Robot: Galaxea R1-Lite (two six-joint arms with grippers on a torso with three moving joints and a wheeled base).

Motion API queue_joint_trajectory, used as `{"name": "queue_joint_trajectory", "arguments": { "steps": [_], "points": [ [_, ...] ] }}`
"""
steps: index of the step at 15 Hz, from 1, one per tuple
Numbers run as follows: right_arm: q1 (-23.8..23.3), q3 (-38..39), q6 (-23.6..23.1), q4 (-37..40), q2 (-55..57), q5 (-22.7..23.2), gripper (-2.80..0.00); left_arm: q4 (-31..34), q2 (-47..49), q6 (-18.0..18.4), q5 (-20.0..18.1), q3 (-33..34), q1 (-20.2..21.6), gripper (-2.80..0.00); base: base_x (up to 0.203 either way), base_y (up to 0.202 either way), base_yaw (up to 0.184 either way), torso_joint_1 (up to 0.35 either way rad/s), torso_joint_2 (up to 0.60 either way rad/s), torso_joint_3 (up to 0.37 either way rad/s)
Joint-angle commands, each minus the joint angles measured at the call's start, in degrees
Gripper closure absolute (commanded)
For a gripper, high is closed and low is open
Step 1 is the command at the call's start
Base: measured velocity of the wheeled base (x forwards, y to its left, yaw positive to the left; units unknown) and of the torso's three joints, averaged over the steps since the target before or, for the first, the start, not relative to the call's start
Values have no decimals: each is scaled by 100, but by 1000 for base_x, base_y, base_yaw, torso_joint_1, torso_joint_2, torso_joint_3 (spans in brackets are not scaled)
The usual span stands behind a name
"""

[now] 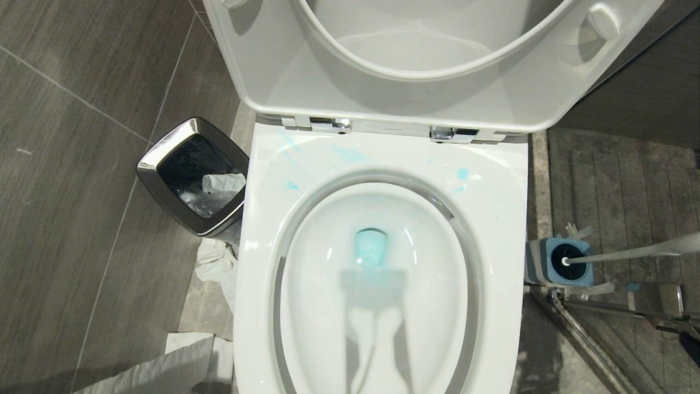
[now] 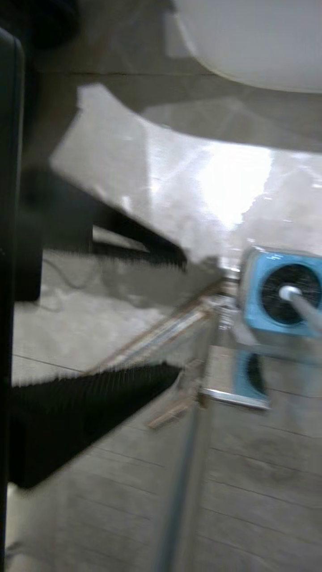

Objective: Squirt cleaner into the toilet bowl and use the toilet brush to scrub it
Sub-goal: Scrub the toilet bowl

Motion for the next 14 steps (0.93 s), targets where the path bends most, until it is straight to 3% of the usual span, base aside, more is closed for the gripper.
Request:
{"name": "queue_joint_trajectory", "arguments": {
  "steps": [1, 4, 10, 14],
  "points": [
    [-7, 238, -19, -612, 488, 7, -280, 0, 2, 1, 0, 9, 0, 0, 0, 0, 0, 0, 0, 0],
    [-31, 440, 34, -1384, 1024, -8, -280, 0, 2, 1, 0, 9, 0, 0, 0, 0, 0, 0, 0, 0],
    [-175, 380, 302, -2197, 1853, -11, -280, 0, 2, 1, 0, 9, 0, 0, 0, 0, 0, 0, 0, 0],
    [-539, -225, 290, -2775, 2932, -4, -280, 0, 2, 1, 0, 9, 0, 0, 0, 0, 0, 0, 0, 0]
  ]
}}
